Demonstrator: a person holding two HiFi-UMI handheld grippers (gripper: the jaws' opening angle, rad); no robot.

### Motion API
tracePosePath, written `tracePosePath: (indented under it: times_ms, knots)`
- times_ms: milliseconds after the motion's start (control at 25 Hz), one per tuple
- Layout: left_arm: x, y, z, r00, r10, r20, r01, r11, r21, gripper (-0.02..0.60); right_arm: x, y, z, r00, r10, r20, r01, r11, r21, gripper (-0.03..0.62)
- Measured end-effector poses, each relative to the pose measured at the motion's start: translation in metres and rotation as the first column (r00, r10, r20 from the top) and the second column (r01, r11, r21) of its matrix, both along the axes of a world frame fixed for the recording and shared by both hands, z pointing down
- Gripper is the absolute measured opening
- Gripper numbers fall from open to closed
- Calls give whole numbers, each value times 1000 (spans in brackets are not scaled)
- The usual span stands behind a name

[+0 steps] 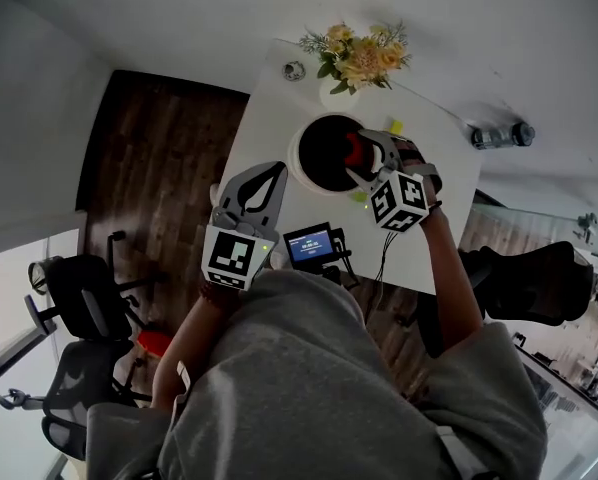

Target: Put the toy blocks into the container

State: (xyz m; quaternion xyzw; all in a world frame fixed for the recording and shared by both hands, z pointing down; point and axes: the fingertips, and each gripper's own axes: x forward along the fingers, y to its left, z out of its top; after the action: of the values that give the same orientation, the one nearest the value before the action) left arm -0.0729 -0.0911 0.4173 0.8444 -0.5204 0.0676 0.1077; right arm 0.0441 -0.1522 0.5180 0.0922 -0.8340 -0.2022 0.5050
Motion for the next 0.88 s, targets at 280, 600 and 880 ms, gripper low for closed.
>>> tracePosePath:
  times_ms: [280, 600, 880]
  knots:
    - [-27, 5, 6, 998, -64, -10, 64, 998, -13, 6, -32, 6, 56, 971, -145, -189, 123, 985, -122, 289]
    - [-45, 5, 8, 996, -85, -17, 84, 996, -26, 6, -35, 8, 93, 942, -177, -285, 117, 970, -214, 290]
    - [-38, 5, 7, 999, -39, -1, 39, 999, -34, 6, -37, 7, 70, 986, -62, -157, 24, 971, -237, 290]
